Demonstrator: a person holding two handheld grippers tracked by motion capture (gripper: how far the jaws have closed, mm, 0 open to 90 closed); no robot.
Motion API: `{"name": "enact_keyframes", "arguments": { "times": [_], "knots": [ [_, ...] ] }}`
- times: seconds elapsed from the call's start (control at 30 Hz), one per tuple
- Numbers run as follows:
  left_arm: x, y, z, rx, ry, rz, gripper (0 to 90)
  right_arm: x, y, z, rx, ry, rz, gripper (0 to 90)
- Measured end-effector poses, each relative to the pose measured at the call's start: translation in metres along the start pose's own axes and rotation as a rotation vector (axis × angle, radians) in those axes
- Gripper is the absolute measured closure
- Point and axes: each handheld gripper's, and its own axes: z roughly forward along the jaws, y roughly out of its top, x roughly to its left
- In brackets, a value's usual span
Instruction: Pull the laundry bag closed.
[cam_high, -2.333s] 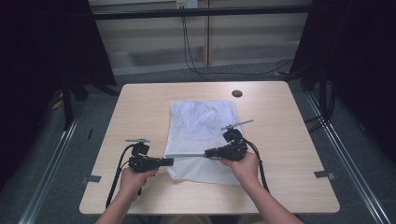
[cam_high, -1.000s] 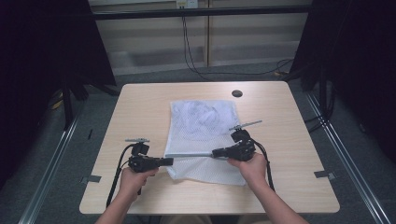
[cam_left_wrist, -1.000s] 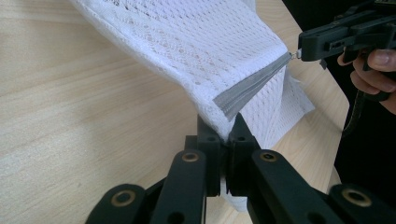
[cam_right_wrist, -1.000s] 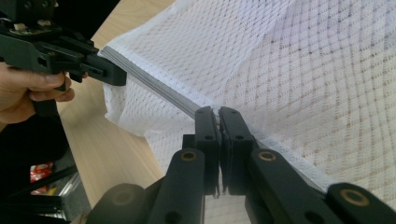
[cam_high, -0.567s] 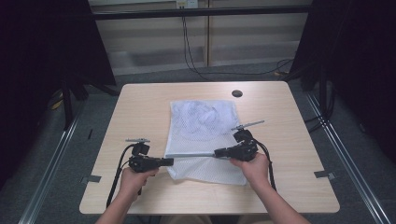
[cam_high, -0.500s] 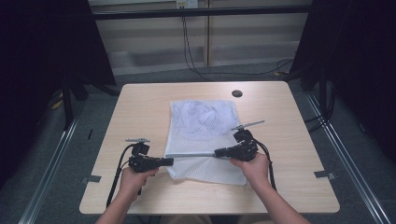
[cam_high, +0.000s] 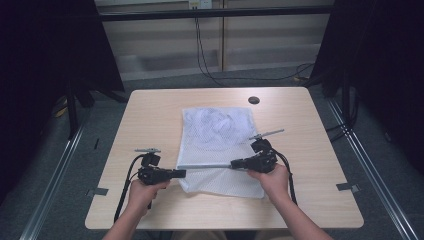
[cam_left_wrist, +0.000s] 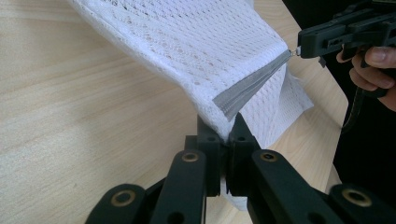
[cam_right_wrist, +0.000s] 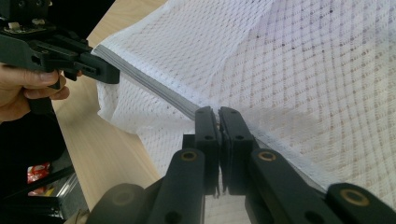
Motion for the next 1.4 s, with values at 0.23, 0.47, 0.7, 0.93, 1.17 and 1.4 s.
{"name": "enact_keyframes", "arguments": {
  "times": [0.23, 0.47, 0.7, 0.93, 1.17, 1.4],
  "knots": [
    [0.0, 0.0, 0.0, 0.004, 0.005, 0.007, 87.4, 0.001, -0.001, 0.0, 0.003, -0.002, -0.005, 86.9],
    [0.0, 0.0, 0.0, 0.002, 0.008, 0.004, 87.4, 0.0, -0.001, -0.002, 0.005, -0.006, -0.007, 86.9],
    [0.0, 0.0, 0.0, 0.003, 0.007, 0.0, 87.4, -0.002, -0.001, -0.003, 0.003, -0.001, 0.001, 87.0],
    [0.0, 0.0, -0.001, 0.001, 0.014, 0.002, 87.4, -0.002, -0.001, -0.005, 0.005, -0.009, -0.004, 86.9],
    [0.0, 0.0, -0.001, -0.005, 0.008, -0.003, 87.4, -0.006, -0.003, -0.011, -0.005, -0.019, 0.002, 86.9],
    [0.002, 0.0, -0.002, -0.007, 0.013, -0.008, 87.4, -0.01, -0.005, -0.013, -0.006, -0.029, 0.003, 86.9]
  ]
}}
